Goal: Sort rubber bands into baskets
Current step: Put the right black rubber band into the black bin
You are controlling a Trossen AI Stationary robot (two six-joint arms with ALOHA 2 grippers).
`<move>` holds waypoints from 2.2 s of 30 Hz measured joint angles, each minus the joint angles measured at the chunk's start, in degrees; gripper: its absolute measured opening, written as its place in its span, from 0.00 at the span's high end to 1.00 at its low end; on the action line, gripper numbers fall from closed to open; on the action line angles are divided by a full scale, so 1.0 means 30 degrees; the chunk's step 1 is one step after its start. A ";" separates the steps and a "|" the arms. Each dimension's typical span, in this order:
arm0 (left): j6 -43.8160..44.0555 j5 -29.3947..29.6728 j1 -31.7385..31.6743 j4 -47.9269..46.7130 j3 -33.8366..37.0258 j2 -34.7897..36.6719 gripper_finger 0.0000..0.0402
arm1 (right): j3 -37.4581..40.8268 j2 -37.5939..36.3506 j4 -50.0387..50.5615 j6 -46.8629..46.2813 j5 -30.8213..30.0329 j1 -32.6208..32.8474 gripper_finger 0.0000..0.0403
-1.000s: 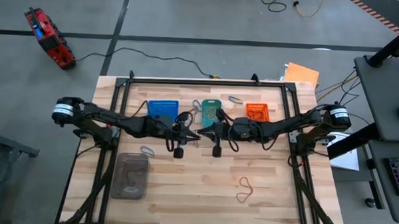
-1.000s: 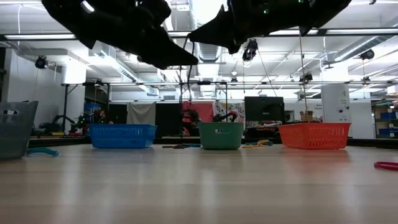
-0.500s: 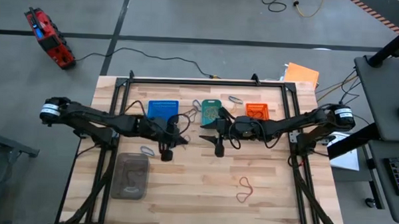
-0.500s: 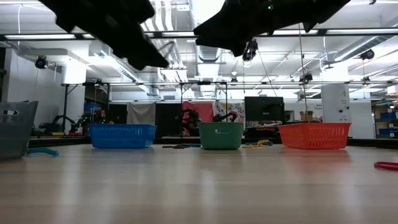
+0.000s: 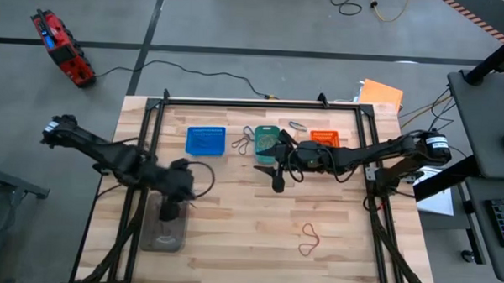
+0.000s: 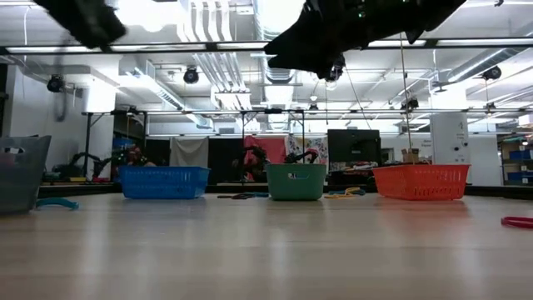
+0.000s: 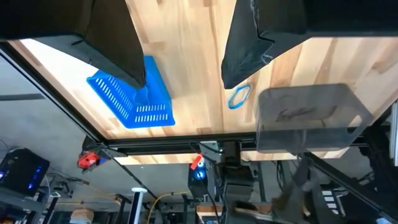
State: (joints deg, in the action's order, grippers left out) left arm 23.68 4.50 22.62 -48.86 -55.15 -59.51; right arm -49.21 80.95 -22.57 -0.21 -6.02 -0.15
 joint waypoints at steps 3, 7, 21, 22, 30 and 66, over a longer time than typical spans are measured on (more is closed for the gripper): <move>0.2252 0.0039 0.1459 -0.1962 -0.0338 0.0423 1.00 | 0.0000 0.0000 -0.0005 -0.0092 -0.0007 -0.0005 0.49; 0.5154 0.0312 0.2884 -0.4436 -0.0171 0.0633 1.00 | 0.0000 0.0000 -0.0009 -0.0081 -0.0018 -0.0038 0.49; 0.8580 -0.0050 0.4665 -0.5874 0.2162 0.0452 1.00 | -0.8463 -0.0329 1.4255 -0.4188 -1.2839 -0.4495 0.66; 0.8654 -0.0117 0.4665 -0.5854 0.2467 0.0439 1.00 | -0.9338 -0.0118 1.5795 -0.4216 -1.2883 -0.5223 0.68; 0.9031 -0.0232 0.4665 -0.4438 0.3939 0.0437 1.00 | -1.2578 0.0627 2.4086 -0.6814 -1.2673 -1.0761 0.89; 1.0747 -0.2180 0.4680 -0.1919 0.5782 -0.0218 0.61 | -1.1366 0.0539 2.7892 -0.7095 -1.2429 -0.8653 0.98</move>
State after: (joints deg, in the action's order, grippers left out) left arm 55.92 -2.04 36.67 -54.62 -37.80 -60.16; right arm -83.31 82.56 61.10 -21.50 -43.31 -26.11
